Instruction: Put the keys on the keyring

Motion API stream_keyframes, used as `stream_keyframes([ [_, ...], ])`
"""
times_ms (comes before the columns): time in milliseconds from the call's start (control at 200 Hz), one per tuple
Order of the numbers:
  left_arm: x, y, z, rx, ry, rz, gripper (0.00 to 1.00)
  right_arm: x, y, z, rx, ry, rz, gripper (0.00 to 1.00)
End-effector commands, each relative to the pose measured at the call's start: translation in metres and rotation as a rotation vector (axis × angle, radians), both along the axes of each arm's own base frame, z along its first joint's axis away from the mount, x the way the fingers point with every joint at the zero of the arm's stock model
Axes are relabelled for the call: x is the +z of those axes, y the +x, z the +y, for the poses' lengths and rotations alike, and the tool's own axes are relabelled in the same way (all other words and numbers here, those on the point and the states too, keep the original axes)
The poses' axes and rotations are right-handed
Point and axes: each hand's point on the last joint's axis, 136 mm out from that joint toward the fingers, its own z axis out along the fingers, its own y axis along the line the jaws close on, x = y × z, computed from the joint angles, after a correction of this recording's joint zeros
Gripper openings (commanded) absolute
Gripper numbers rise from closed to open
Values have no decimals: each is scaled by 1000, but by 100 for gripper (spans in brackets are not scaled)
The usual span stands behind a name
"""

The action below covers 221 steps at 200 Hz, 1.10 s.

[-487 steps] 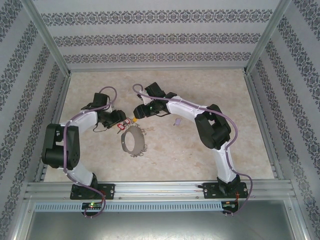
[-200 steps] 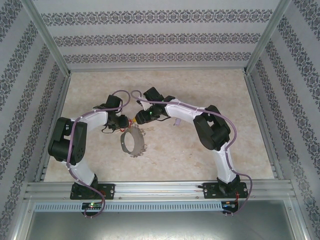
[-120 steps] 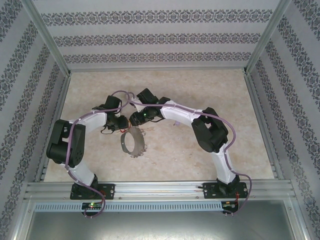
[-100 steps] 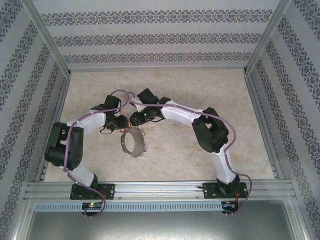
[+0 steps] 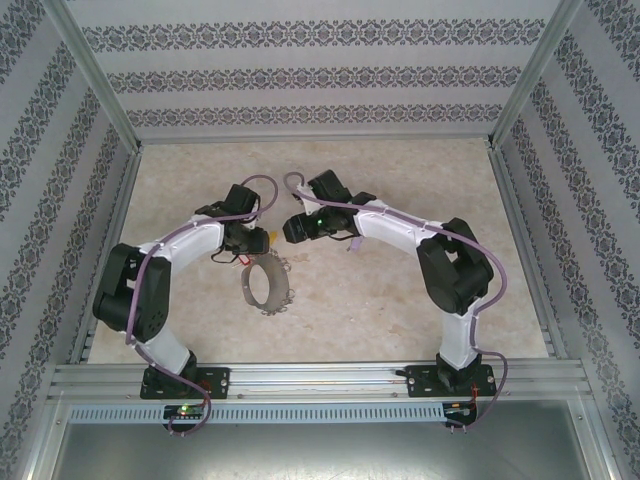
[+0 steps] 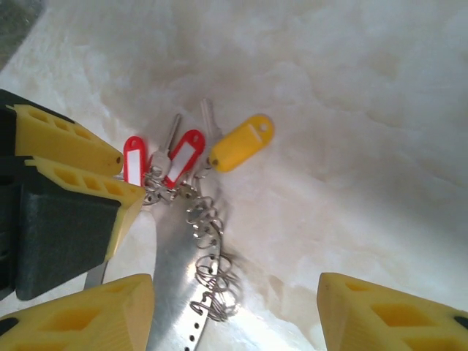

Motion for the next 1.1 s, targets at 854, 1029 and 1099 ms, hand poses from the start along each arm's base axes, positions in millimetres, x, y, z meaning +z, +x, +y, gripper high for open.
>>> stream_keyframes([
  [854, -23, 3, -6, -68, 159, 69, 20, 3, 8, -22, -56, 9, -33, 62],
  [1029, -25, 1, -6, -69, 163, 74, 19, 4, 8, -22, -55, 9, -35, 62],
  [1099, -25, 2, -6, -69, 161, 72, 19, 5, 9, -23, -58, 9, -39, 62],
])
